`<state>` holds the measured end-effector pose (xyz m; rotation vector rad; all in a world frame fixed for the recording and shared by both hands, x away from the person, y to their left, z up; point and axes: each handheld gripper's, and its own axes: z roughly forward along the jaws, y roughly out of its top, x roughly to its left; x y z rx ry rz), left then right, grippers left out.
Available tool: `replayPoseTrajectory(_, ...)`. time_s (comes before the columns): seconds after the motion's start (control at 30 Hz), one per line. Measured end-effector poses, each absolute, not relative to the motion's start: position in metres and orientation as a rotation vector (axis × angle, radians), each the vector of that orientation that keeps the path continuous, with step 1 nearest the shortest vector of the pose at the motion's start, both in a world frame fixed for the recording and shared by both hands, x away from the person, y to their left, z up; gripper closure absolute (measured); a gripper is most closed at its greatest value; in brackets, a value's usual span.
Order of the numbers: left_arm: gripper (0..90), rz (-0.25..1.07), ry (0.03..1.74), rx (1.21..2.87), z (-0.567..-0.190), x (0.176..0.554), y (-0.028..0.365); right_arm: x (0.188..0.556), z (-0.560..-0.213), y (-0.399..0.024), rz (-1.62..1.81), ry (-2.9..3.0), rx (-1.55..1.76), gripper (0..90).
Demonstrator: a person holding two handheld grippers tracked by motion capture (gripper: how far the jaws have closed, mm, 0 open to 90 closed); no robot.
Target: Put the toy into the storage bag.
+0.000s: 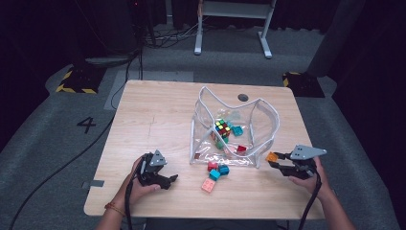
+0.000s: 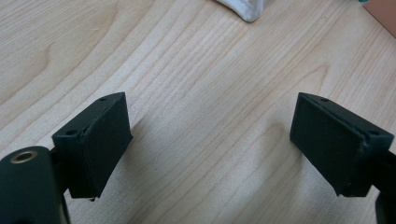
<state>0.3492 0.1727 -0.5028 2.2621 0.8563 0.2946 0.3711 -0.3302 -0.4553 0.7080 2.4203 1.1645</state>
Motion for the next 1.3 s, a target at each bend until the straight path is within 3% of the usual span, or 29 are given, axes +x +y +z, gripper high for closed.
replayPoseTrajectory(0.33, 12.4, 0.311, 0.854, 2.266, -0.502, 0.350, 0.173, 0.403, -0.416, -0.355, 1.194, 2.288, 0.797, 59.2)
replayPoseTrajectory(0.73, 12.4, 0.308, 0.850, 2.270, -0.502, 0.350, 0.173, 0.444, -0.360, -0.355, 1.191, 2.210, 0.788, 59.2)
replayPoseTrajectory(1.3, 12.3, 0.303, 0.853, 2.267, -0.503, 0.350, 0.173, 0.450, -0.309, -0.321, 1.270, 2.214, 0.664, 59.1)
